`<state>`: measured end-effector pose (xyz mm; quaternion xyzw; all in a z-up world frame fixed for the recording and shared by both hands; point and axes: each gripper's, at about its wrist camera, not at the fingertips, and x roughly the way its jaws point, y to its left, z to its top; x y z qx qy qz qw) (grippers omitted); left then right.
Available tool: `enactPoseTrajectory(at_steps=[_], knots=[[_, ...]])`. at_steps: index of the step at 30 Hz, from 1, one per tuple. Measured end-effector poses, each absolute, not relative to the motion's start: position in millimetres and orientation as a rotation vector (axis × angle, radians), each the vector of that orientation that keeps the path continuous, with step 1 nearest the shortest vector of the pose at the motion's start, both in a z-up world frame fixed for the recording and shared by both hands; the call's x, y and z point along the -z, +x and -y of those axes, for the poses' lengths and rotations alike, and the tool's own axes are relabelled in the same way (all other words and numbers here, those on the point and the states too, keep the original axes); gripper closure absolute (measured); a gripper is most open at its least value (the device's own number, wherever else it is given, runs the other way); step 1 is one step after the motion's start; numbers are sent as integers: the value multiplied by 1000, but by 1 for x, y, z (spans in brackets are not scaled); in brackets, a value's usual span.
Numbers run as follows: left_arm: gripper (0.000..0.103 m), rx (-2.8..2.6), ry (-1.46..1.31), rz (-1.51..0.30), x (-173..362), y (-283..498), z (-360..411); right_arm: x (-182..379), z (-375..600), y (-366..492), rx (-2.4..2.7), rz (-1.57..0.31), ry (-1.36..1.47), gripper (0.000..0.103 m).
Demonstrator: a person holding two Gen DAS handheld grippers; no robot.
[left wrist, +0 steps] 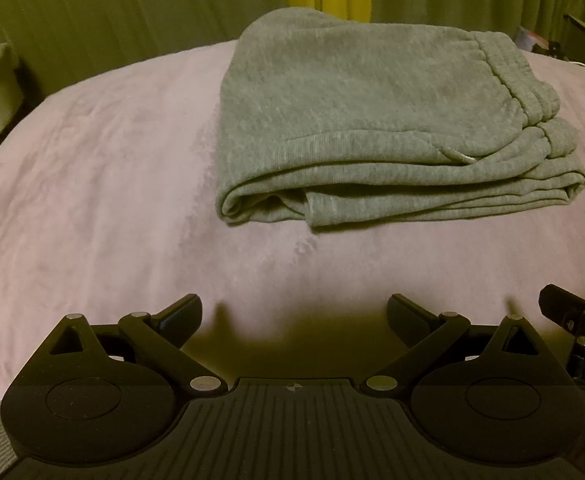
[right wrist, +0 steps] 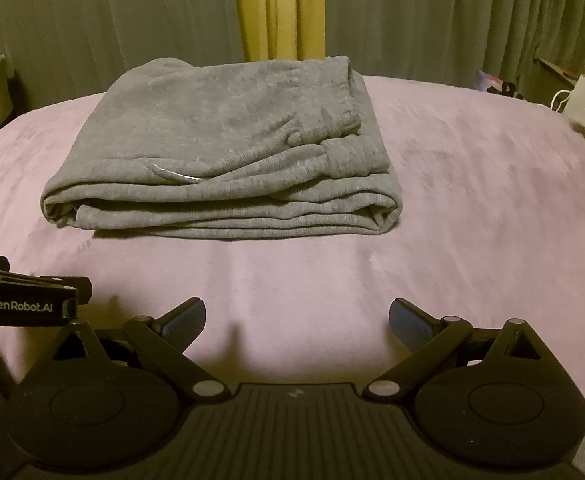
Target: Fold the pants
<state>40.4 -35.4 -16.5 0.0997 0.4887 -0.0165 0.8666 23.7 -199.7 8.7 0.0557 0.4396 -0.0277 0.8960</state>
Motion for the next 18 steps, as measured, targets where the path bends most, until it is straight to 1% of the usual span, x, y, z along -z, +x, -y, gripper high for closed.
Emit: enactPoseTrajectory(at_steps=[18], knots=[[1, 32, 214, -1027, 18, 41, 37, -3, 200, 24, 68, -930, 114, 4]])
